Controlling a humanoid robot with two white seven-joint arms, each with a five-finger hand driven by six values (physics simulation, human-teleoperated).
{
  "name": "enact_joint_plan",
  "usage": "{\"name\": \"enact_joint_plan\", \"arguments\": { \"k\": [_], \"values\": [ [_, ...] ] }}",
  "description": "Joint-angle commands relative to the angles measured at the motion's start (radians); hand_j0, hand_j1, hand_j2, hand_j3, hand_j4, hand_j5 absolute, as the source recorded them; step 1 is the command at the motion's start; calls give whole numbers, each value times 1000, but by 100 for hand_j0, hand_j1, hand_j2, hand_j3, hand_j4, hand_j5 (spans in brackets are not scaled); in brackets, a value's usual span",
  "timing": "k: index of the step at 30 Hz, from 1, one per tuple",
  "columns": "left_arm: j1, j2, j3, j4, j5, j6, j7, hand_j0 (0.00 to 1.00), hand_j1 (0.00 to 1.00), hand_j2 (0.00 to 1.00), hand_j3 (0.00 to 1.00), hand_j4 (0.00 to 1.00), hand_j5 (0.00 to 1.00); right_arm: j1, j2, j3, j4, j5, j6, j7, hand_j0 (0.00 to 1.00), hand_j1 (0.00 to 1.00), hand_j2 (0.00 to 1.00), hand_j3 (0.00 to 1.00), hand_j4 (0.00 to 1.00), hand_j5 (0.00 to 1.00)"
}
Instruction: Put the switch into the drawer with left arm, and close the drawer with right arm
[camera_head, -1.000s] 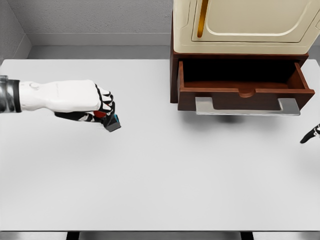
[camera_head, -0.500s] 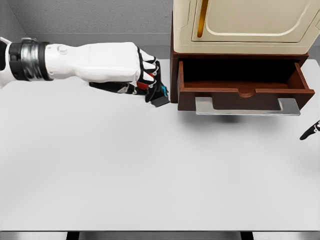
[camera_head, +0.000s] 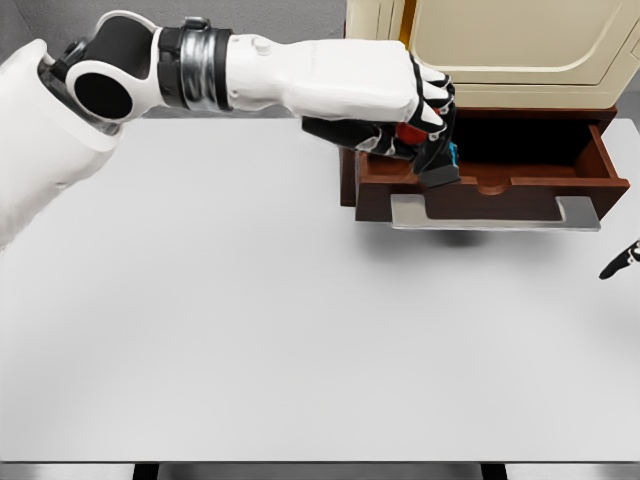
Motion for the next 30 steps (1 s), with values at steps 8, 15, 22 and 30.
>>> {"name": "enact_joint_plan", "arguments": {
  "k": [8,15,22,30],
  "values": [
    [-31,-241,-31,404,-25,4,2,34,34,34,34,34,34,-38,-26,80,0,-6,3,0,67,67,67,67,67,67],
    [-32,-267,-31,414,-111,4,2,34,34,34,34,34,34,-95,-32,109,-2,-8,3,0,67,67,67,67,67,67],
    [-35,-271,-20,417,-169,4,2,34,34,34,34,34,34,-121,-59,129,-2,-9,3,0,67,67,67,67,67,67],
    [-37,-272,-17,486,-171,4,2,66,66,66,66,66,66,-132,-61,155,-2,-9,3,0,67,67,67,67,67,67]
  ]
}}
